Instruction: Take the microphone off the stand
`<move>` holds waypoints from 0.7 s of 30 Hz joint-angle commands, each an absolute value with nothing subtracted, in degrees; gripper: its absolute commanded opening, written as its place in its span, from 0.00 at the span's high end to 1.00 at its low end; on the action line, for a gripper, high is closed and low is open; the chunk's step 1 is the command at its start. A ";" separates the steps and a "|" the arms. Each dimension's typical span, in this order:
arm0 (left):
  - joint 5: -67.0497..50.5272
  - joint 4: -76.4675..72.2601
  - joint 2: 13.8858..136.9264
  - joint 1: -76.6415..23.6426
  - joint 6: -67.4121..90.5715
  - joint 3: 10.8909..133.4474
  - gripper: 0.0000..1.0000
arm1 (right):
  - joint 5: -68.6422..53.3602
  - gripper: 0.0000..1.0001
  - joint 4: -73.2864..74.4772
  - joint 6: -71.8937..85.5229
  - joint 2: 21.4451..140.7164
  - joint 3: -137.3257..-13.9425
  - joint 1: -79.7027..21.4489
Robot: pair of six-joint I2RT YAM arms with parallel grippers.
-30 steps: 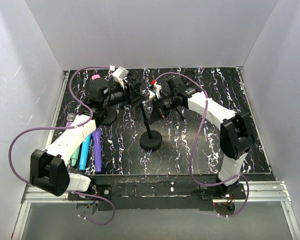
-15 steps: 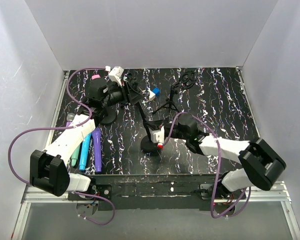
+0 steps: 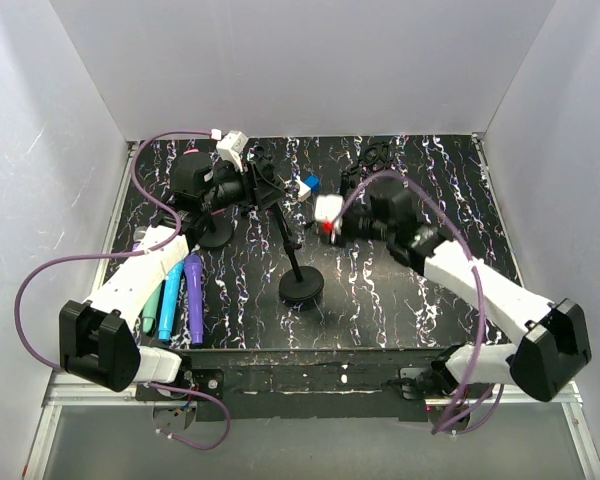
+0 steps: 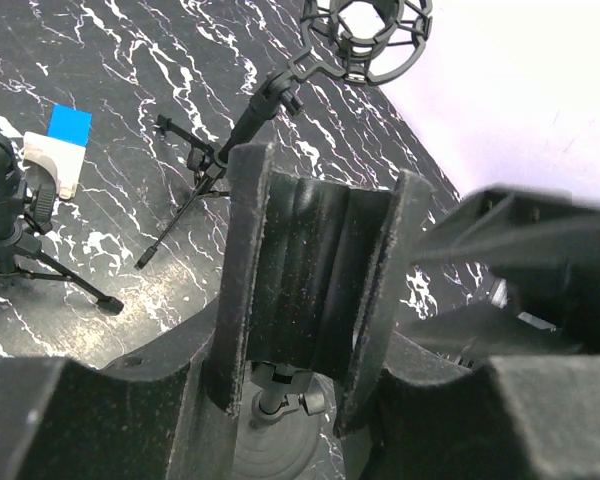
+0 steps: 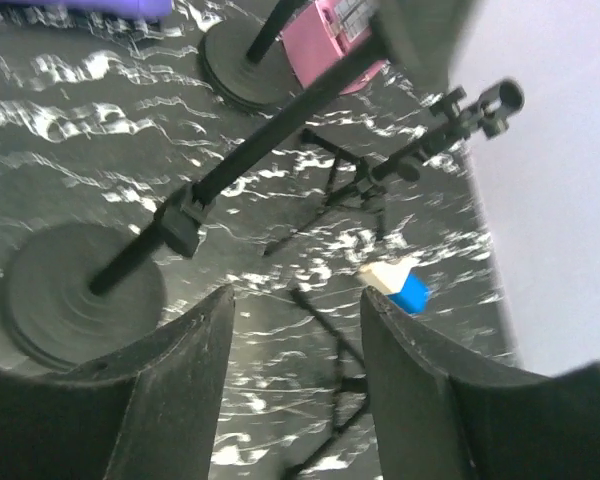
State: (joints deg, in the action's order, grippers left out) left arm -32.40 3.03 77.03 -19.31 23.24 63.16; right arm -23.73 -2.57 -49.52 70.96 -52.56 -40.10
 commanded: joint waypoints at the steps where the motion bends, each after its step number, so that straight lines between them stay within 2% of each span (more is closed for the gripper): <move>1: -35.50 1.50 74.01 -18.46 17.67 64.07 1.00 | -33.00 0.43 24.66 -16.48 78.11 -69.74 -36.22; 4: -36.21 1.23 72.87 -18.54 15.39 63.20 1.00 | -44.35 0.43 33.99 -9.42 84.98 -77.06 -35.68; 6: -36.21 1.49 72.42 -18.46 14.94 62.84 1.00 | -48.50 0.42 35.24 -6.26 88.06 -77.52 -35.77; 15: -37.35 1.67 69.17 -19.07 13.10 60.56 1.00 | -49.48 0.40 30.16 5.69 98.25 -82.43 -35.68; 21: -35.95 2.81 67.15 -20.56 12.92 58.97 1.00 | -55.97 0.39 31.64 10.19 104.85 -87.27 -35.77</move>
State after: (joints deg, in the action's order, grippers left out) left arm -36.38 3.33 70.78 -19.46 13.63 59.27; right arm -49.28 31.57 5.02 102.78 -83.24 -35.64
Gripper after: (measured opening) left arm 0.337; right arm 0.609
